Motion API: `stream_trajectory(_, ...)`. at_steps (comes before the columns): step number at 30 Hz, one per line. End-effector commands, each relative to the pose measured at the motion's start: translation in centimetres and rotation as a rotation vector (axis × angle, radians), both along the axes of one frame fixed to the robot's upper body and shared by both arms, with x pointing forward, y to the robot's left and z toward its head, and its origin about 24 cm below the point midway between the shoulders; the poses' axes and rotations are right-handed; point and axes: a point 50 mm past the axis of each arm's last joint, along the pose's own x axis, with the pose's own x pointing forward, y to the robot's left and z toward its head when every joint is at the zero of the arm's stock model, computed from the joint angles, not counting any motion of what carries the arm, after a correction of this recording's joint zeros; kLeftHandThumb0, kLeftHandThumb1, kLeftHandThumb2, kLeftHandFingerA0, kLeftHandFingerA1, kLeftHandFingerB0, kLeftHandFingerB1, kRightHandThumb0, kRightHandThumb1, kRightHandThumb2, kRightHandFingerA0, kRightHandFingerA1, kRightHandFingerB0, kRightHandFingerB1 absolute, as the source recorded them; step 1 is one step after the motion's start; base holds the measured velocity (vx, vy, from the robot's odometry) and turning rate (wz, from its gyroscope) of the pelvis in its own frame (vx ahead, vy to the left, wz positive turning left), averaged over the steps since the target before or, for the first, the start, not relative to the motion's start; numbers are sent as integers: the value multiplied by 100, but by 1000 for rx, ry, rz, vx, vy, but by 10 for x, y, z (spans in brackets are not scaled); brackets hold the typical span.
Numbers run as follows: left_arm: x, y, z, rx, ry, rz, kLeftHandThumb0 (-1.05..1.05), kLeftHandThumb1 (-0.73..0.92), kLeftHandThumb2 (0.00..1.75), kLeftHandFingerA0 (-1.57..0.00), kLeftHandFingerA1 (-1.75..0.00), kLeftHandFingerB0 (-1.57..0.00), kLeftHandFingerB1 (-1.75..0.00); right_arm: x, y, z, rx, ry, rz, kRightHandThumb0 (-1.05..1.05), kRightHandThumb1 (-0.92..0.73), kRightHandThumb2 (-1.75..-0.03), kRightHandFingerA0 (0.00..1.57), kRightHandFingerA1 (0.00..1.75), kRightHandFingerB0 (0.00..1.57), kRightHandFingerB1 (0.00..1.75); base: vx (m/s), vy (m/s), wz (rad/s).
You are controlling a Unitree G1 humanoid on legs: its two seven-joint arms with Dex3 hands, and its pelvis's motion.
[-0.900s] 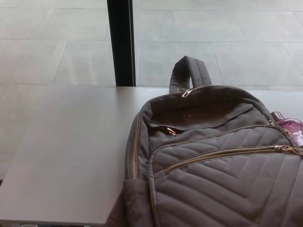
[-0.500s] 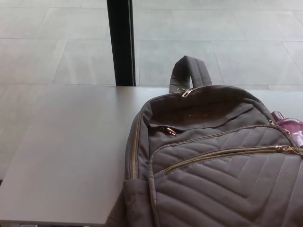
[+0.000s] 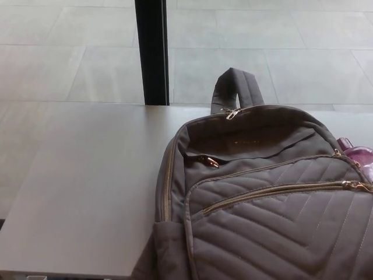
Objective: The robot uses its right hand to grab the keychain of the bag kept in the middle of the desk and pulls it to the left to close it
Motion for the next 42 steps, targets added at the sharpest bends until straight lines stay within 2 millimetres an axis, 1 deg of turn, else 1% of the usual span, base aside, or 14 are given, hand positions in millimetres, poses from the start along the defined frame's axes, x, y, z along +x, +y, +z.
stream_trajectory(1,0,8,7,5,-17,-5,-53,61,59,-63,-60,-54,-43,9,62,2,-133,65,448,-56,-47,-78,26,55,10,40,0,0,0)
stream_trajectory(4,2,7,5,3,0,8,-49,62,59,-66,-57,-55,-43,7,74,-23,-338,207,528,-53,-44,-76,29,56,17,42,0,0,0)
stream_trajectory(9,1,7,5,13,12,-17,-55,62,59,-68,-61,-55,-43,6,66,-39,-358,278,510,-56,-45,-80,29,57,17,43,0,0,0)
stream_trajectory(10,-1,7,5,10,11,-11,-57,49,86,-62,-68,-48,-56,6,65,-41,-363,279,510,-50,-61,-58,33,51,25,31,0,0,0)
stream_trajectory(11,0,7,6,19,18,-32,-53,64,60,-65,-56,-53,-42,7,58,-41,-391,301,491,-45,-61,-58,37,55,32,34,0,0,0)
stream_trajectory(26,-2,8,7,28,51,-77,-58,71,61,-65,-55,-49,-41,10,51,-40,-481,274,445,-33,-64,-61,48,60,37,36,0,0,0)
stream_trajectory(27,-1,8,6,26,53,-77,-61,56,93,-60,-65,-44,-56,11,53,-40,-476,258,449,-30,-64,-58,49,61,39,35,0,0,0)
stream_trajectory(29,-1,7,6,31,60,-83,-62,56,93,-62,-65,-45,-56,13,57,-40,-467,240,451,-37,-51,-81,48,66,33,48,0,0,0)
stream_trajectory(32,-2,6,4,10,42,-57,-58,73,62,-65,-56,-50,-43,16,63,-38,-467,175,478,-23,-68,-60,71,89,41,38,0,0,0)
stream_trajectory(33,-2,6,4,23,59,-75,-61,75,63,-66,-55,-51,-44,17,65,-40,-431,168,450,-23,-78,-67,81,152,57,43,0,0,0)
stream_trajectory(36,-4,5,3,16,60,-62,-60,75,62,-66,-55,-51,-43,18,65,-41,-427,163,438,-18,-82,-66,77,158,69,48,0,0,0)
stream_trajectory(37,-5,5,4,25,72,-81,-61,77,63,-68,-57,-54,-44,20,63,-41,-440,141,429,-11,-69,-88,95,165,82,63,0,0,0)
stream_trajectory(38,-5,5,4,27,75,-87,-60,78,63,-68,-57,-54,-44,21,61,-41,-447,127,422,-6,-71,-93,75,166,87,66,0,0,0)
stream_trajectory(42,-3,6,5,39,73,-100,-60,80,64,-68,-56,-55,-44,22,59,-39,-452,99,402,-13,-65,-99,83,175,89,76,0,0,0)
